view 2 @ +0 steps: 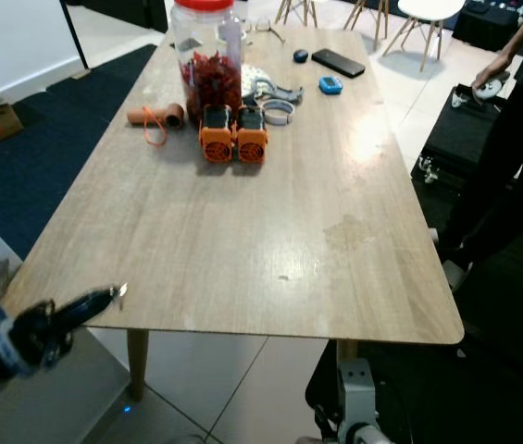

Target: Hang keys on a hook

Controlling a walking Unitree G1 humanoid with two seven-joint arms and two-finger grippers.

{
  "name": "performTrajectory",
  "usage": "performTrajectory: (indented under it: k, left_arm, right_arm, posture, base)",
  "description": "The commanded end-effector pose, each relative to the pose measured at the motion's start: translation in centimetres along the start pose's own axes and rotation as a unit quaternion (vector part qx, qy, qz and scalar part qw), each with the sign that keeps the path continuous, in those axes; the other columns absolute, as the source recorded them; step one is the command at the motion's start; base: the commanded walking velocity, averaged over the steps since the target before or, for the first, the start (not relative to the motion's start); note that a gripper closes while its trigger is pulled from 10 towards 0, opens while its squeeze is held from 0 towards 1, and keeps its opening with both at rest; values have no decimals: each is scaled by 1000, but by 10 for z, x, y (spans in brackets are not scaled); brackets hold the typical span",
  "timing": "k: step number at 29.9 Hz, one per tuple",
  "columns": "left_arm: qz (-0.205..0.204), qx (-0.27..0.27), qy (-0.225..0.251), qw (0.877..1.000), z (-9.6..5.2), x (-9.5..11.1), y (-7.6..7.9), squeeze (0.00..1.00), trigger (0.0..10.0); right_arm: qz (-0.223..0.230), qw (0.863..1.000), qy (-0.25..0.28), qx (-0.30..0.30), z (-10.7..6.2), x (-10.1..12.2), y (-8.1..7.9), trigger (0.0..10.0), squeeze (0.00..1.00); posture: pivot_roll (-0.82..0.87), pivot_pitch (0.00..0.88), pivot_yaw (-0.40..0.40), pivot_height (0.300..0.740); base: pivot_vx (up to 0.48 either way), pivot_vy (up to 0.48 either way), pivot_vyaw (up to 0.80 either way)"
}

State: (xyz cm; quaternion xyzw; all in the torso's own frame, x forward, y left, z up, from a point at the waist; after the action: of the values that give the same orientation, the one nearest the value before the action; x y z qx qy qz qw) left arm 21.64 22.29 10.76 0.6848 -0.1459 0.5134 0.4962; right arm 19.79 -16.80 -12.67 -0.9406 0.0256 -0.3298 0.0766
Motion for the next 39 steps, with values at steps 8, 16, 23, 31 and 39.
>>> performTrajectory:
  k: [8,16,23,31,39]
  left_arm:
    - [-15,58,-211,976,-48,-63,-9,0,0]
    - [59,210,-289,932,-77,-109,-55,0,0]
    - [126,371,-348,851,-99,-144,-93,0,0]
    - [140,358,-417,824,-94,-197,-84,0,0]
    - [129,461,-398,782,-69,-213,-98,0,4314]
  right_arm:
    - [2,1000,-9,-1,-1,-4,1,10000,0]
    - [3,1000,-8,-1,0,-3,1,10000,0]
    - [5,1000,-9,-1,0,-4,0,10000,0]
    - [15,1000,-12,-8,-3,-10,2,10000,0]
    - [22,999,-20,-25,-6,-19,8,10000,0]
  posture:
    - [122,59,-66,740]
    - [122,56,-63,740]
    - [114,52,-60,740]
    - [103,51,-55,740]
    - [111,53,-61,740]
  base:
    - [0,0,0]
    - [0,0,0]
    - [0,0,0]
    - [0,0,0]
    - [0,0,0]
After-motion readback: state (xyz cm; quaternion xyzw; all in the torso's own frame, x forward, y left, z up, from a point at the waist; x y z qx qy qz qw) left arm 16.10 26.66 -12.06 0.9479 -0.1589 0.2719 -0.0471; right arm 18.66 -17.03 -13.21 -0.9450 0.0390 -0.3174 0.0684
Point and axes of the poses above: a point about 5 cm out from each wrist's last joint towards the gripper, its own z axis pointing out of the wrist towards the gripper, its own x axis along the axis of the wrist's last joint, y = z × x, the point moved 5 cm from there along z, pointing out of the wrist towards the gripper, and after that the axes turned 4 degrees about z, right-handed, at the moved point
